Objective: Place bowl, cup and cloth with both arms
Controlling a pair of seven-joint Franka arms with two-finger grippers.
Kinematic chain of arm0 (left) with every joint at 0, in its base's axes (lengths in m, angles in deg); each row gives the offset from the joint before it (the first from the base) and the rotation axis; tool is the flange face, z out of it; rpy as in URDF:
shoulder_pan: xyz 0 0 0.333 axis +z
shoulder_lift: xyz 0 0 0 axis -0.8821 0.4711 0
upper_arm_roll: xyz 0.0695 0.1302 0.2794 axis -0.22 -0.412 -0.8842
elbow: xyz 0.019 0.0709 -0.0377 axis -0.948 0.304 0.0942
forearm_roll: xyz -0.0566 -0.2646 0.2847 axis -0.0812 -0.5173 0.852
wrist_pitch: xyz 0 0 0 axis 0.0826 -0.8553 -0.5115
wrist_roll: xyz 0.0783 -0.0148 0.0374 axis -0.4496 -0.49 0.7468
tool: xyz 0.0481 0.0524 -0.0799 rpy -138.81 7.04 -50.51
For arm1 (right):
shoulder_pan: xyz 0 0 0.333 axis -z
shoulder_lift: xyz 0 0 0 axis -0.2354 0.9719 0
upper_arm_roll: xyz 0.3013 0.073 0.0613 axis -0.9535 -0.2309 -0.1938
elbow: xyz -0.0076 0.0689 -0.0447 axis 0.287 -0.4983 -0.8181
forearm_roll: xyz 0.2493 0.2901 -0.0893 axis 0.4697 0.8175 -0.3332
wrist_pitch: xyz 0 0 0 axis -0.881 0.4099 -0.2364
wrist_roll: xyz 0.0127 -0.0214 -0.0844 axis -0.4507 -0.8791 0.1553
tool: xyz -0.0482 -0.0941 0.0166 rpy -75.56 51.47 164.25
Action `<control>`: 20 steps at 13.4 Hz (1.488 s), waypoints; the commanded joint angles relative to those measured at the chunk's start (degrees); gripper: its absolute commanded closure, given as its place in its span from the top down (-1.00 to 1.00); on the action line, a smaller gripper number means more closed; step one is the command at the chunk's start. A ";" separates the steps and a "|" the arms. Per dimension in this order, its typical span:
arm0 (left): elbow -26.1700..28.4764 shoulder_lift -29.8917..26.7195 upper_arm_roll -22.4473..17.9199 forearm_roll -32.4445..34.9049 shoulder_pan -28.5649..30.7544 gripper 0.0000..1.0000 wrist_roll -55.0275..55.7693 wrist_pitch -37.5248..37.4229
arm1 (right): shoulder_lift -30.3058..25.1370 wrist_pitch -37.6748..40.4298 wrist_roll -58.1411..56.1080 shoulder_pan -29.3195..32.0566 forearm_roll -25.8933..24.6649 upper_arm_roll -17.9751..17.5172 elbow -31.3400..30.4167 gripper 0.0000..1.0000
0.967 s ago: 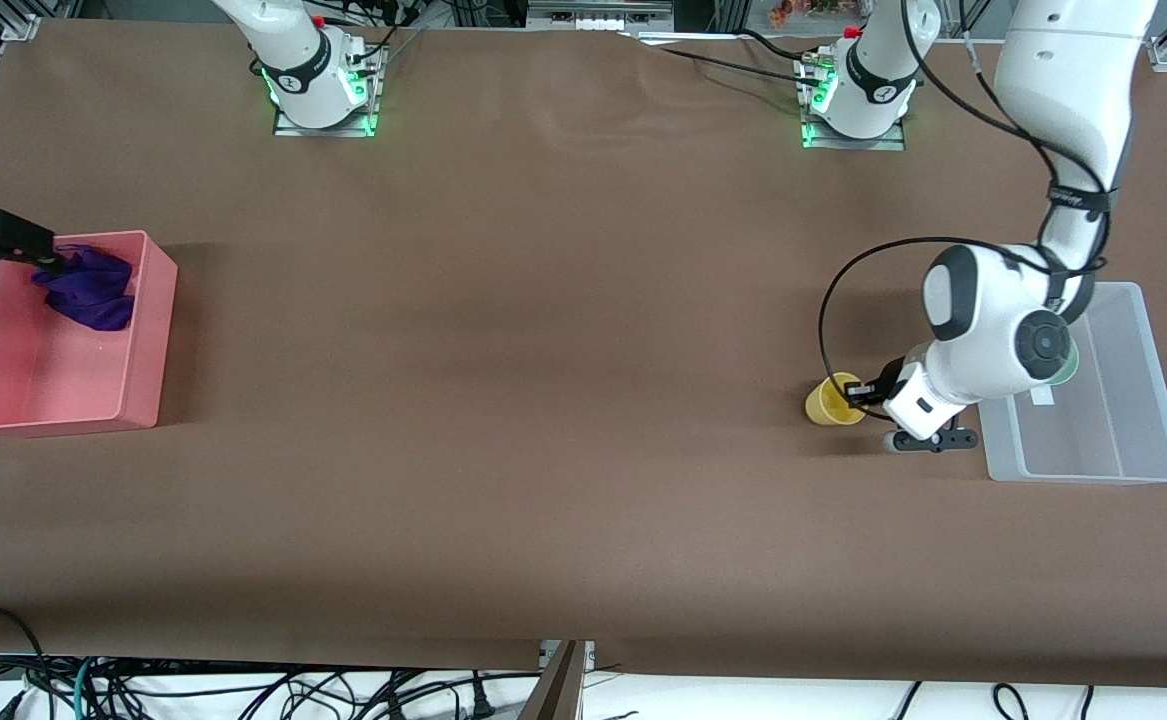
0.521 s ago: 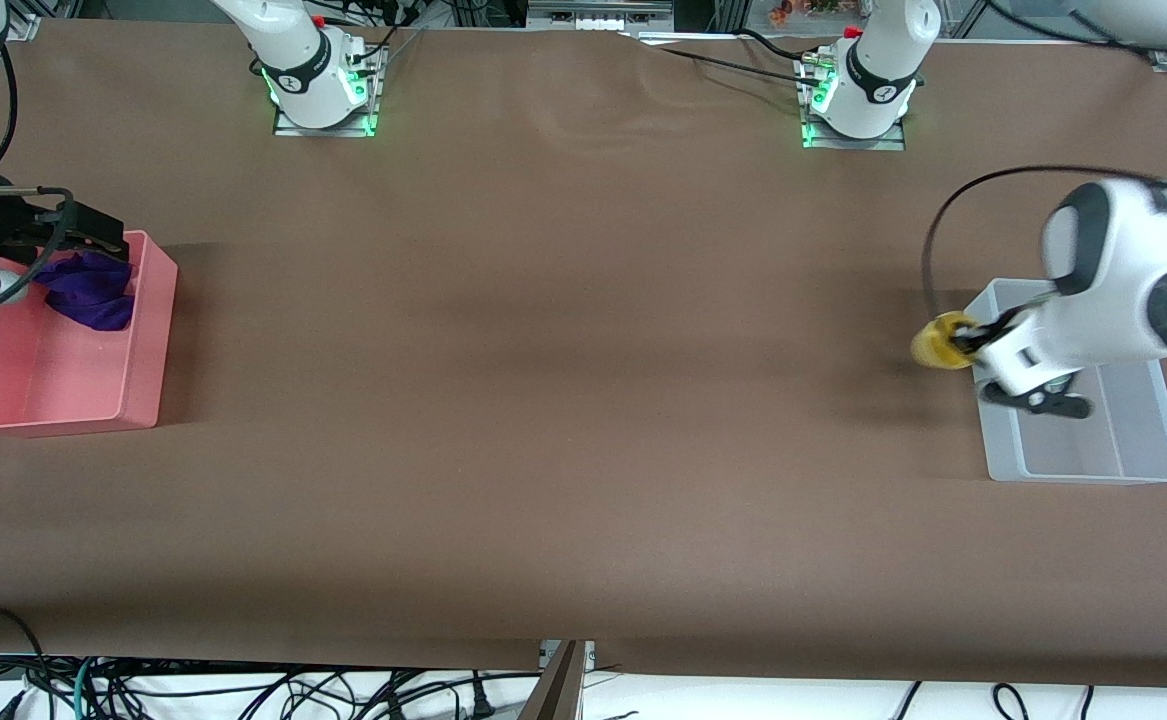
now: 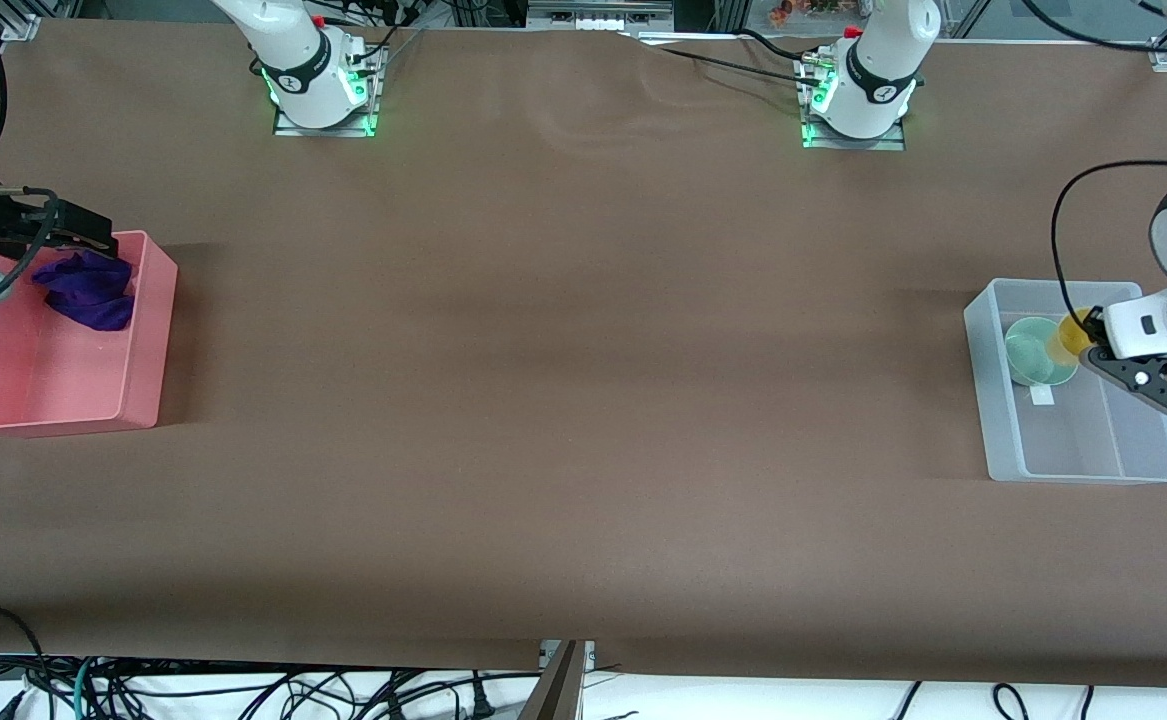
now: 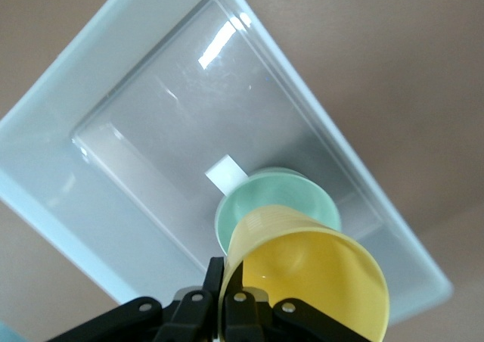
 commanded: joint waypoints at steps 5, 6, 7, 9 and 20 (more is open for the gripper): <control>4.76 4.08 0.23 -4.81 2.90 1.00 -4.06 11.01 | 0.74 0.70 0.01 0.32 -0.60 -0.06 1.84 1.00; 4.68 3.56 0.23 -5.34 2.73 1.00 -3.63 9.78 | 0.74 0.52 0.01 0.23 -0.60 -0.14 1.84 1.00; 4.24 1.81 0.31 -6.13 2.55 1.00 -2.67 6.73 | 0.74 0.70 0.01 0.23 -0.60 -0.14 1.84 1.00; 3.36 -3.54 0.84 -11.39 2.37 1.00 1.45 -2.39 | 0.66 0.70 0.01 0.23 -0.69 -0.14 1.84 1.00; -20.35 -18.24 20.18 -12.91 -2.27 1.00 51.92 -46.91 | 0.74 0.52 -0.07 0.32 -0.69 -0.06 1.84 0.99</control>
